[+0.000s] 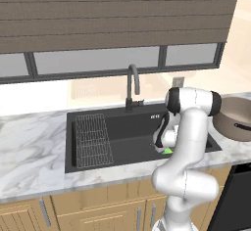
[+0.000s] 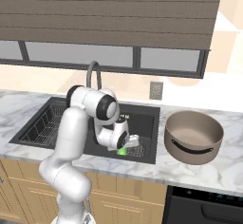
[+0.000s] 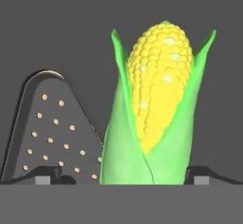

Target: Dump the corn from the pot into the sink. Then turn on the water and wash the corn. Then turn off the water and put the corn back in the pot.

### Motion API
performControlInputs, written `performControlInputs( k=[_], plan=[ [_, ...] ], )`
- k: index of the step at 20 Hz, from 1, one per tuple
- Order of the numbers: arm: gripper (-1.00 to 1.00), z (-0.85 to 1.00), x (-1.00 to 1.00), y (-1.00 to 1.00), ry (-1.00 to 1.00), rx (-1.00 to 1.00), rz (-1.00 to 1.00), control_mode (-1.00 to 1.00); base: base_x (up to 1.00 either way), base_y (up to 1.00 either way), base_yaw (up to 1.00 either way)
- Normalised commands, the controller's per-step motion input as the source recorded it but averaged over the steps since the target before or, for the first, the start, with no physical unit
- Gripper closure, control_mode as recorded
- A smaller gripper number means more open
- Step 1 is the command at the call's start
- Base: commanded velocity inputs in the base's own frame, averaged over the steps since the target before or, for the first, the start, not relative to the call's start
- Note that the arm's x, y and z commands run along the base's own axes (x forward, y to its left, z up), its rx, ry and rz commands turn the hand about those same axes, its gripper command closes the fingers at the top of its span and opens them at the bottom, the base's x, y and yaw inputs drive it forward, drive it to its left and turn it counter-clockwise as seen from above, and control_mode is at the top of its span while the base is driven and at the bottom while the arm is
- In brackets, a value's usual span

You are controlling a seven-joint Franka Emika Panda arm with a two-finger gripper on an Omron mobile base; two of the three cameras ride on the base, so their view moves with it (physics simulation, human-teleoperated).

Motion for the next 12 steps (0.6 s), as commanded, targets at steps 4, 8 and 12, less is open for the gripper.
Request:
performControlInputs(
  k=[4, 8, 12],
  plan=[
    [-1.00, -0.36, -0.19, 0.08, 0.00, 0.00, 0.00, -1.00, 0.00, 0.00, 0.00],
    [-1.00, -0.57, -0.22, 0.06, 0.00, 0.00, 0.00, -1.00, 0.00, 0.00, 0.00],
    [-1.00, -0.64, -0.01, 0.00, 0.02, 0.00, 0.00, -1.00, 0.00, 0.00, 0.00]
  ],
)
